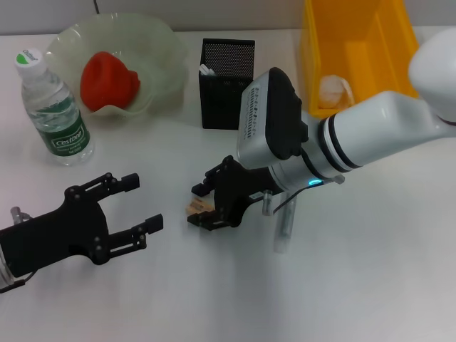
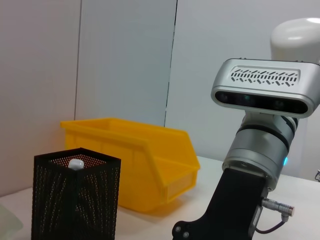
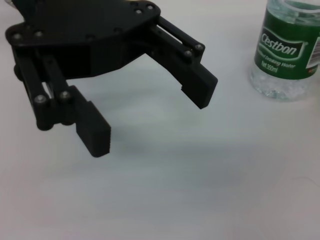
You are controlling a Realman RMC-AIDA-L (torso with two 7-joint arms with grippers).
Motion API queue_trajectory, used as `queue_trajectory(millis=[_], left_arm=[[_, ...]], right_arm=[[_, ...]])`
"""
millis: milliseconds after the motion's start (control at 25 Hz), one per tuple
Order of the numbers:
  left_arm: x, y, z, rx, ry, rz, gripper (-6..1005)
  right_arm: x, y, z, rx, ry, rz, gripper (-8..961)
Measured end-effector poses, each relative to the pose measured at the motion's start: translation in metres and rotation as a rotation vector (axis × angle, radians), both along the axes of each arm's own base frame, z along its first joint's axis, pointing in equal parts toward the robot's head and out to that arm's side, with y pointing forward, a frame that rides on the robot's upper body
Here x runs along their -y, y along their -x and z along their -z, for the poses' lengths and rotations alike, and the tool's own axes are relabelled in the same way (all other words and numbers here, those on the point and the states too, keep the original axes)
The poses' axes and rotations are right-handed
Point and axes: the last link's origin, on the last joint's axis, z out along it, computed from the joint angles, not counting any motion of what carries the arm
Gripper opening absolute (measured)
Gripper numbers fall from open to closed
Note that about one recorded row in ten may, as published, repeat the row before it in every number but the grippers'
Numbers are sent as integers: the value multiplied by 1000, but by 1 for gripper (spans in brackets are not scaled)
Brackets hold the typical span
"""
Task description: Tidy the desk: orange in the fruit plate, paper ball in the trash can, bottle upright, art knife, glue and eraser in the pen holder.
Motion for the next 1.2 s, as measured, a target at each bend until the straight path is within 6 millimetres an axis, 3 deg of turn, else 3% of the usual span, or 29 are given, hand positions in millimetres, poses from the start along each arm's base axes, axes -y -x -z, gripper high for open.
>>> queue_trajectory(millis=[280, 720, 880, 1200], left_arm=[[-2, -1, -1, 1, -3, 3, 800], [-2, -1, -2, 1, -7, 3, 801], [-3, -1, -2, 1, -10, 2, 801], [-3, 0, -2, -2, -13, -3, 800]], right_arm=[[0, -1, 0, 5, -5, 10, 511], [-1, 0, -1, -6, -9, 15, 408], [-2, 4, -2, -29, -12, 17, 305], [-8, 10, -28, -191, -37, 44, 257]])
